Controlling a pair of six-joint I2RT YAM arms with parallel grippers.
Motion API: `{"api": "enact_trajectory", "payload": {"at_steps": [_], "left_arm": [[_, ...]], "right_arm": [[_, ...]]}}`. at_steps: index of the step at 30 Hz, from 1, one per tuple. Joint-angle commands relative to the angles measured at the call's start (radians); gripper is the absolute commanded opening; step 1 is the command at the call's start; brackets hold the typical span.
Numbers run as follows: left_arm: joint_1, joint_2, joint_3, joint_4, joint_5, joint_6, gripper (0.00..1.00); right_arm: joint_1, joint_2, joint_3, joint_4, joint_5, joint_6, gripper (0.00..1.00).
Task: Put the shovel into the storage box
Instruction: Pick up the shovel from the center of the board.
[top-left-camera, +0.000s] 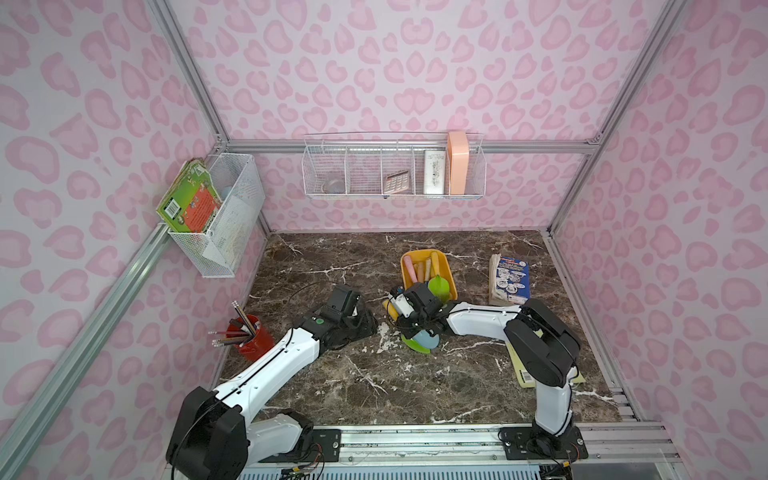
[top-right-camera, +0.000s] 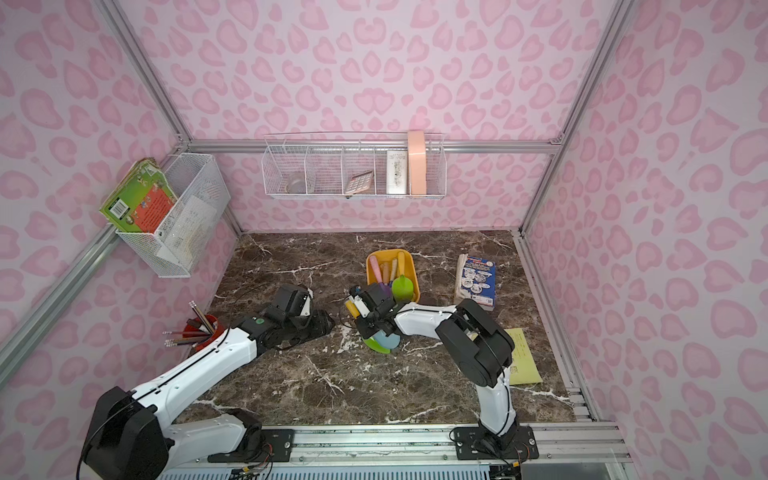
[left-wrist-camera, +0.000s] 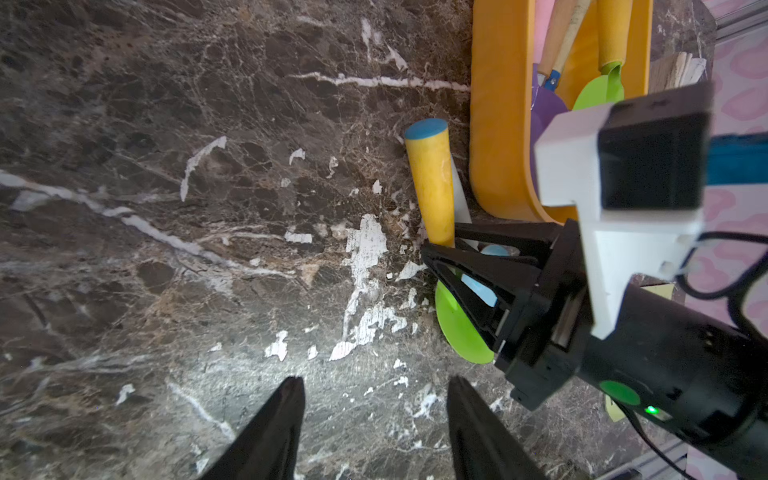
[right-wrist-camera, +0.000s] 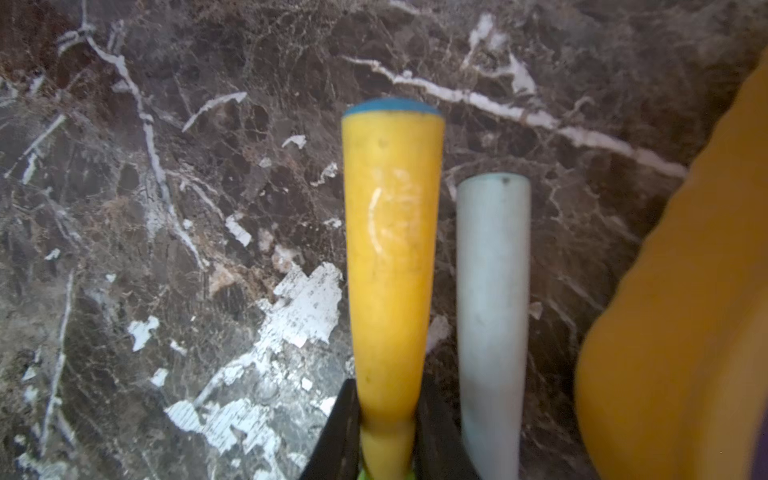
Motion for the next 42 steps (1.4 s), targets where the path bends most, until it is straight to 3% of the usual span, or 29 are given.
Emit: {"api": "enact_trajectory", "payload": {"at_steps": [1,25,36,42], "left_arm": [[0.001,-0.006,0.011,-0.015,-0.003,0.0,0.6],[0.006,-0.094,0.054,-0.105,-0.056,0.019,0.6],[0.007,-0.141,0.062,-0.133,-0.072,0.023,0.6],[0.007,-0.128,0.057,-0.114,-0.052,0.015,0.6]], "right_arm": [[0.001,-0.017,0.0,-0.006,-0.026,0.005,0.2],[-0.051,-0.04,-0.083,0.212,-0.405,0.168,0.18],[-0.081,-0.161,-0.076,0.155,-0.411,0.161,0.17],[-0.133,-0.221,0.006,0.029,-0.311,0.144,0.18]]}}
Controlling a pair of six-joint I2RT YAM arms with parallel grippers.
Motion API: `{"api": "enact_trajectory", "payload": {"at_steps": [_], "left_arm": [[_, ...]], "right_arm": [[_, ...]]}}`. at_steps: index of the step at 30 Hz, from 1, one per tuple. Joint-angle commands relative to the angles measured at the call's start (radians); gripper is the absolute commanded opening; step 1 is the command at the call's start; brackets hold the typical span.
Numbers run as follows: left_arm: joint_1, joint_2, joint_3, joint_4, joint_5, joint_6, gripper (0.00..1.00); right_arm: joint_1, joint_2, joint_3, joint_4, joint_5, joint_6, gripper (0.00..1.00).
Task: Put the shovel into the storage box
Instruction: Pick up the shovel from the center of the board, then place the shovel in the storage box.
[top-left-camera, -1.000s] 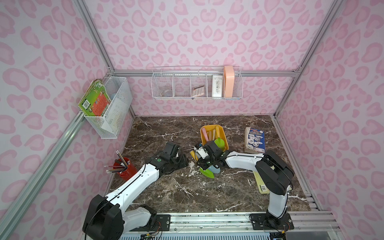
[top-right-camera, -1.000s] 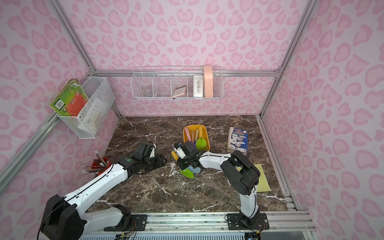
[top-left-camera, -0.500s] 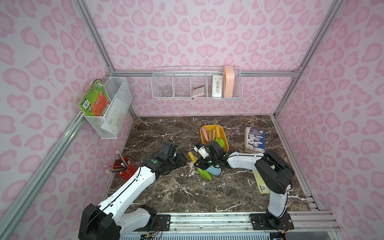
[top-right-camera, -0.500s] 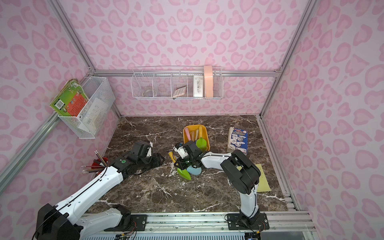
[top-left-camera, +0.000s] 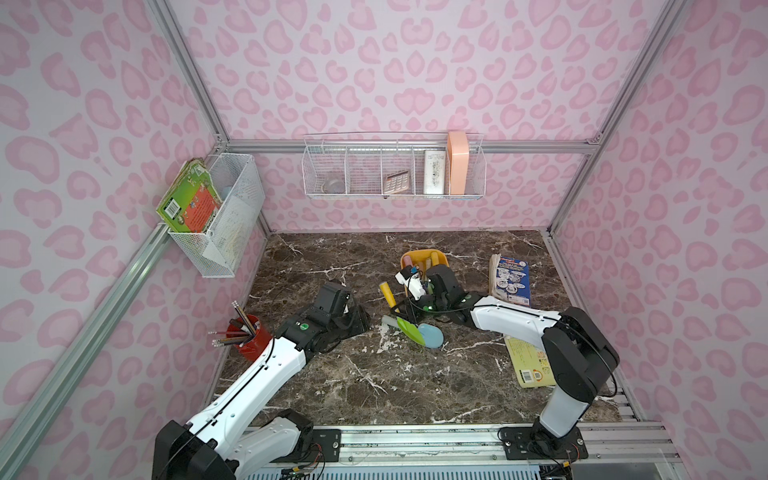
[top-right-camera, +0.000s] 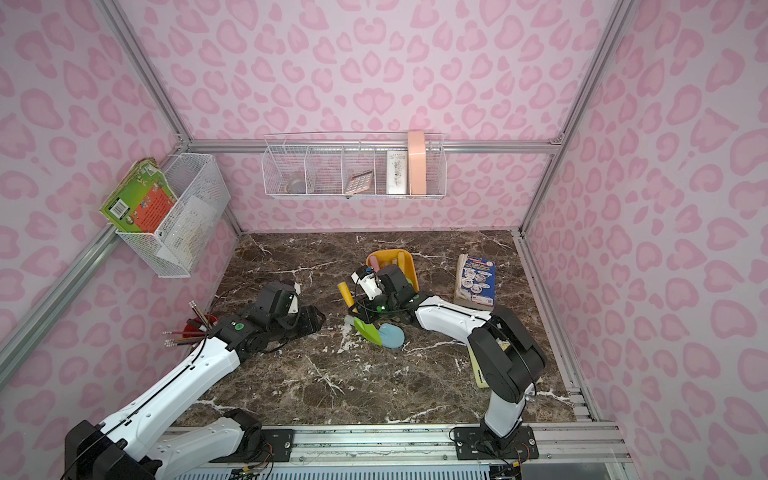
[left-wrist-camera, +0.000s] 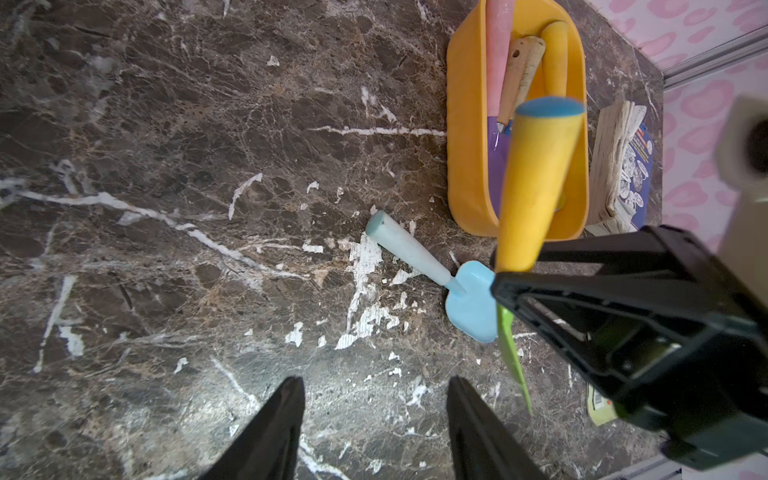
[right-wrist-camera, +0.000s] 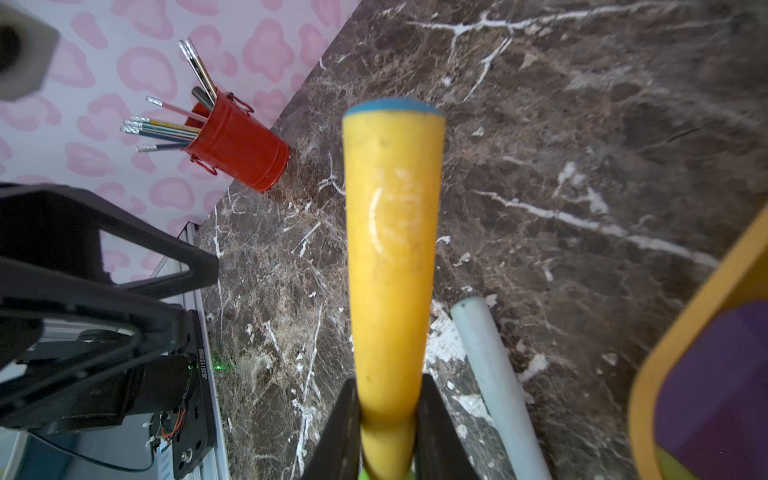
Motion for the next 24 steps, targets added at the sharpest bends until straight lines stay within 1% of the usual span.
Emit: {"api": "enact_trajectory", "payload": {"at_steps": [1,5,8,15,20,24], "left_arm": [[0.0,0.008,0.002,0.005,0.013,0.007,0.6],[0.0,0.019,-0.005,0.017,0.024,0.0,0.6],[0.001,0.018,-0.011,0.021,0.028,-0.005,0.59],[0.001,0.015,-0.028,0.018,0.024,-0.009,0.6],[0.0,0.022,-0.031,0.019,0.019,-0.008,0.59],[0.001,0.033,-0.03,0.019,0.019,-0.005,0.6]], "right_arm": [[-0.028,-0.02,0.055,-0.087,0.094,-0.018,0.18],[-0.067,0.013,0.155,-0.189,0.254,-0.038,0.18],[-0.108,0.083,0.254,-0.255,0.308,-0.026,0.18],[-0.154,0.216,0.374,-0.24,0.365,0.045,0.18],[-0.156,0.317,0.473,-0.259,0.415,0.096,0.18],[-0.149,0.365,0.509,-0.278,0.44,0.115,0.18]]}}
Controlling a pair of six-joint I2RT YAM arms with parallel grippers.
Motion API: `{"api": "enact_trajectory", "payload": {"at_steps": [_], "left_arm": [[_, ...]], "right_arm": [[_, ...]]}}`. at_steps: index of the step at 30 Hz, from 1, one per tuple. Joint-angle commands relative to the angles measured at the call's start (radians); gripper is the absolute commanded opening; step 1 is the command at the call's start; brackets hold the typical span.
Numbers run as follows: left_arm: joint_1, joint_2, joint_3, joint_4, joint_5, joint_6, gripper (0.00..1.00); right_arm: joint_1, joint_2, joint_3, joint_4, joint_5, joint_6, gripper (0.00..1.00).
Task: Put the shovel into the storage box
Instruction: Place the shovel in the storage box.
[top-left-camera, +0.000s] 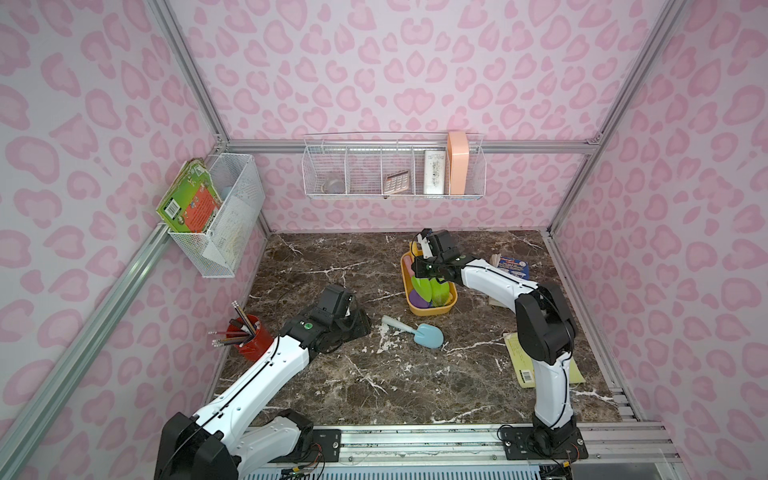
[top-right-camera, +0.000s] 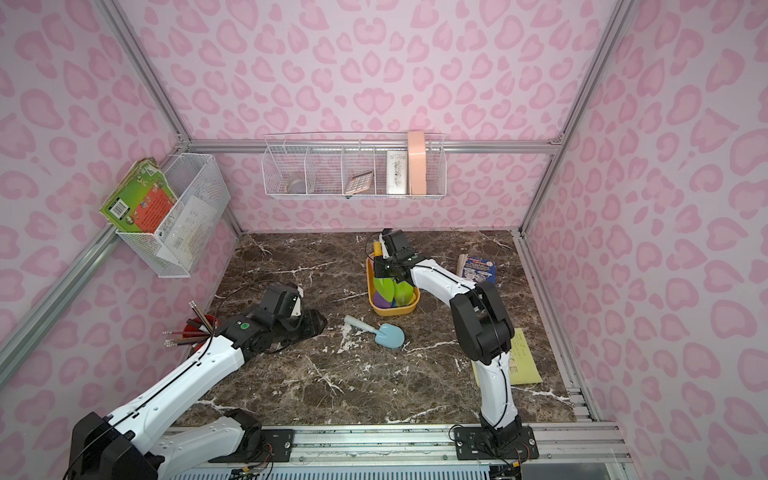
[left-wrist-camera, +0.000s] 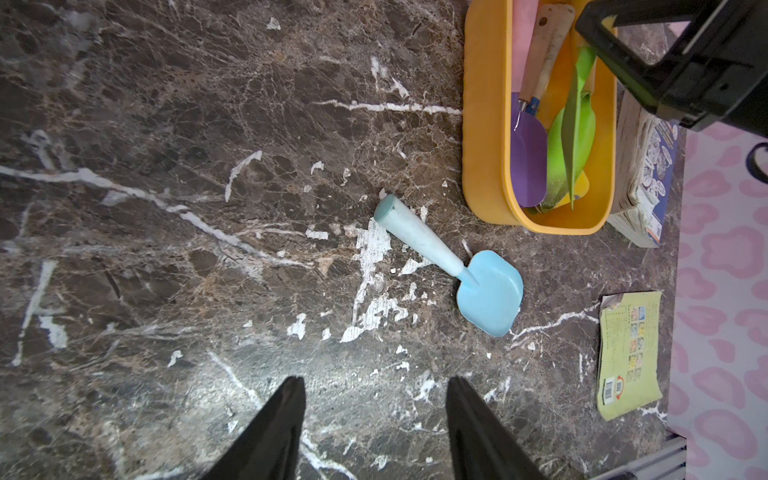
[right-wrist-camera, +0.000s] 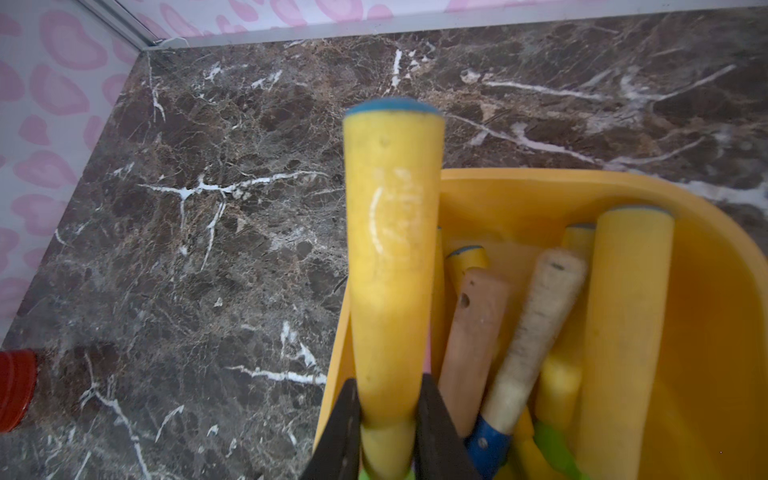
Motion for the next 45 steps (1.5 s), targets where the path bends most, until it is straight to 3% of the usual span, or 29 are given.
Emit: {"api": "enact_trajectory", "payload": {"at_steps": [1,21,27,32,45], "left_arm": [[0.001,0.005,-0.003,0.006,-0.003,0.002,0.6],[0.001,0.001,-0.02,0.016,0.0,-0.004,0.59],[0.0,0.014,-0.016,0.019,0.003,-0.005,0.59],[0.001,0.019,-0.007,0.021,0.009,-0.003,0.59],[-0.01,0.061,0.005,0.023,0.053,0.012,0.61]], "right_arm": [[0.011,0.02,0.025,-0.026,0.062,0.025,0.18],[0.073,0.063,0.046,-0.101,0.248,-0.046,0.21],[0.084,0.041,0.045,-0.104,0.235,-0.046,0.4],[0.086,0.005,0.042,-0.108,0.235,-0.05,0.43],[0.087,-0.299,-0.289,0.03,0.118,-0.098,0.42]]}}
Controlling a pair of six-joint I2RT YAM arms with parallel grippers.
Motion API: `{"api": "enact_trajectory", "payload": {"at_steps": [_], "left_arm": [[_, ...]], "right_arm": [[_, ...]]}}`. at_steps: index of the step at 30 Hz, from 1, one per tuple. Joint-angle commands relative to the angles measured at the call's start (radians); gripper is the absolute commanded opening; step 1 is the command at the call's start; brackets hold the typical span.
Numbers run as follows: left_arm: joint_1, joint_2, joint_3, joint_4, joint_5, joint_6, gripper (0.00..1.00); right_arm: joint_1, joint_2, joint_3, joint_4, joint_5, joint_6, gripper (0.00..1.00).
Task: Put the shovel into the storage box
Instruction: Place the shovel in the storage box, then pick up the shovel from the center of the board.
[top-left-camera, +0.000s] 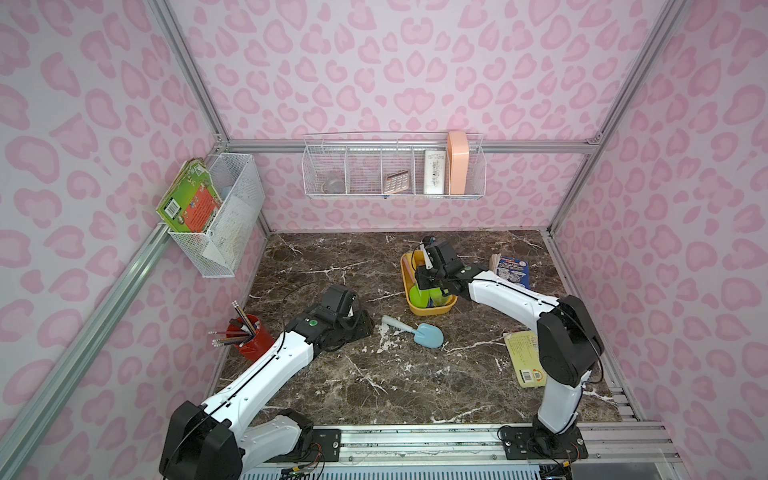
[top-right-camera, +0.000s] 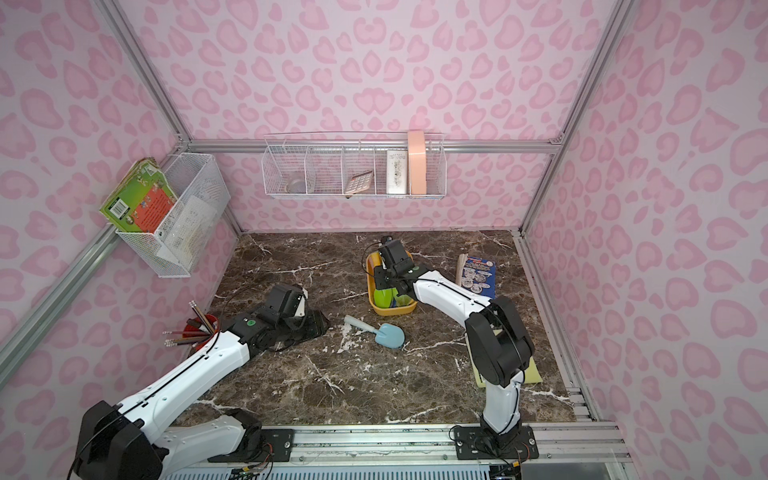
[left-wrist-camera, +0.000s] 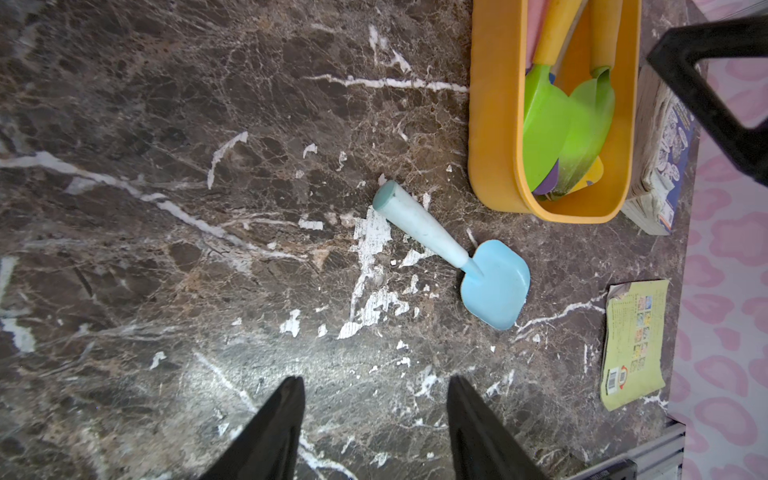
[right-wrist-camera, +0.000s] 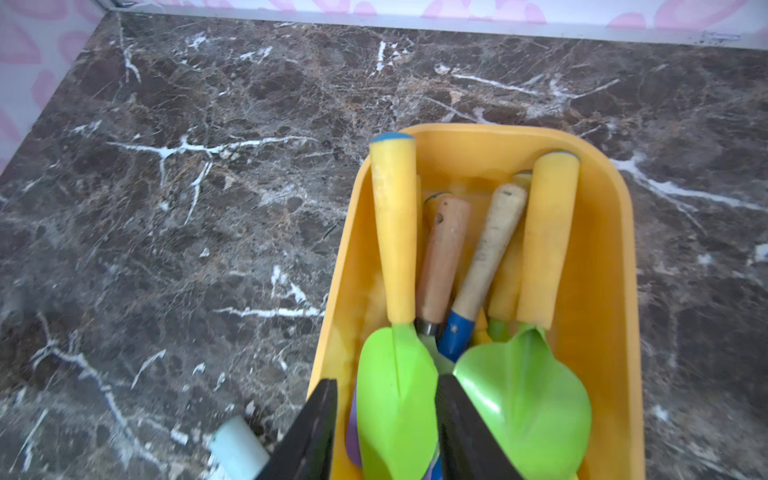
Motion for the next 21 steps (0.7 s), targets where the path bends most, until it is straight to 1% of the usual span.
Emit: {"api": "enact_trajectory", "payload": {"at_steps": [1,8,11,14,21], "left_arm": [[-0.009,0.018,0.016,0.009,0.021,0.01,0.62],[-0.061,0.09,0.079,-0.011,-0.011,0.033,0.62],[-0.063,0.112,0.092,-0.006,-0.013,0.031,0.62],[-0.063,0.135,0.102,0.001,-0.013,0.021,0.61],[-0.063,0.146,0.088,0.027,-0.004,0.007,0.61]], "right_arm": [[0.004,-0.058,-0.072,0.051,-0.06,-0.039,0.43],[0.006,-0.201,-0.247,0.12,-0.17,-0.091,0.43],[0.008,-0.237,-0.297,0.136,-0.183,-0.104,0.45],[0.016,-0.239,-0.324,0.146,-0.215,-0.114,0.44],[0.092,-0.206,-0.372,0.18,-0.27,-0.191,0.48]]}}
